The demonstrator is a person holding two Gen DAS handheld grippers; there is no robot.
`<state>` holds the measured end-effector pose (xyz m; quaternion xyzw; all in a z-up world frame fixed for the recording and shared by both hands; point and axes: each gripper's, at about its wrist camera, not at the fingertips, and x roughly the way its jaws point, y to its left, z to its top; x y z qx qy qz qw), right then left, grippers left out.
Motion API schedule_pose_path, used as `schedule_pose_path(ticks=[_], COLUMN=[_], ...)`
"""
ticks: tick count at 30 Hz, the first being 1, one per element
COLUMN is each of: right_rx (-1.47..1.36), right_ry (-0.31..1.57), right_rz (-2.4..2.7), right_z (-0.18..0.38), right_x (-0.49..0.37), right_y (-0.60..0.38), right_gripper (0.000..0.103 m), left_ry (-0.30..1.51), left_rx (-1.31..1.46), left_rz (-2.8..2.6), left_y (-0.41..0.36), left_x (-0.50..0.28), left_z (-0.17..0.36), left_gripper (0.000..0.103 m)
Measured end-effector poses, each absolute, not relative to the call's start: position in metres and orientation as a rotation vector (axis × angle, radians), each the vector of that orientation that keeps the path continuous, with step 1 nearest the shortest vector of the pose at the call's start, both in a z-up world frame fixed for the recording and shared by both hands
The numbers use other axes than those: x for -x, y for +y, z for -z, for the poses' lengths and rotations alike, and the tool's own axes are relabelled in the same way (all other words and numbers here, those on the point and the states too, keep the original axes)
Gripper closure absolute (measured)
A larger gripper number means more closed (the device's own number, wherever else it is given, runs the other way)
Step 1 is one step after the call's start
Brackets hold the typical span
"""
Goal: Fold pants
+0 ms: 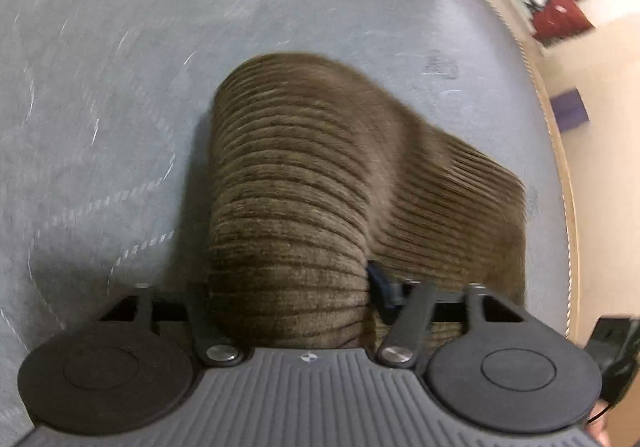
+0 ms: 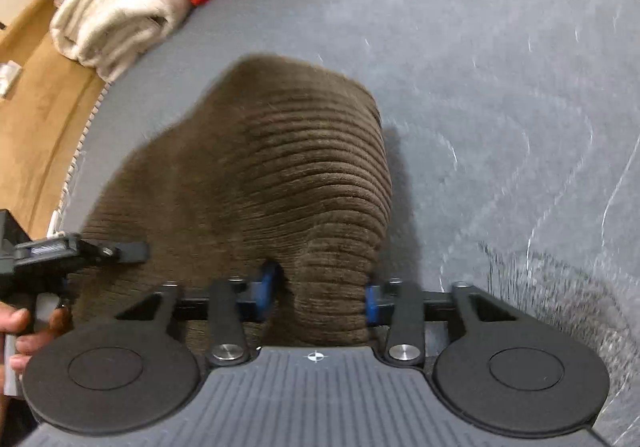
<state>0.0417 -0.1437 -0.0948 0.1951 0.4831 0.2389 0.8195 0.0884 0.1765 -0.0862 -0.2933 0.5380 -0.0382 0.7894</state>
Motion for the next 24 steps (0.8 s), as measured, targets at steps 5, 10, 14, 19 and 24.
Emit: schedule_pose_path(ticks=[5, 10, 14, 19, 24], right_rx=[-0.475, -0.407, -0.212, -0.253, -0.170], right_ry=[0.809, 0.585, 0.599, 0.672, 0.697], right_rz=[-0.534, -0.494, -0.305, -0.090, -0.270], right_z=[0.043, -0.001, 0.005, 0.020, 0.025], right_x=[-0.040, -0.046, -0.071, -0.077, -0.068], right_y=[-0.172, -0.207, -0.207, -0.224, -0.204], right_gripper=[0.084, 0.083, 0.068, 0.066, 0.065], left_ry=[0.963, 0.837, 0.878, 0.778, 0.989], left_rx=[0.632, 0.591, 0.190, 0.191, 0.207], left_rz=[0.218, 0.279, -0.055, -0.139, 0.073], left_y=[0.160, 0.128, 0.093, 0.091, 0.069], left_x=[-0.091, -0.111, -0.126, -0.118, -0.118], left_z=[0.052, 0.030, 0.023, -0.007, 0.023], left_gripper=[0.064, 0.052, 0.040, 0.041, 0.043])
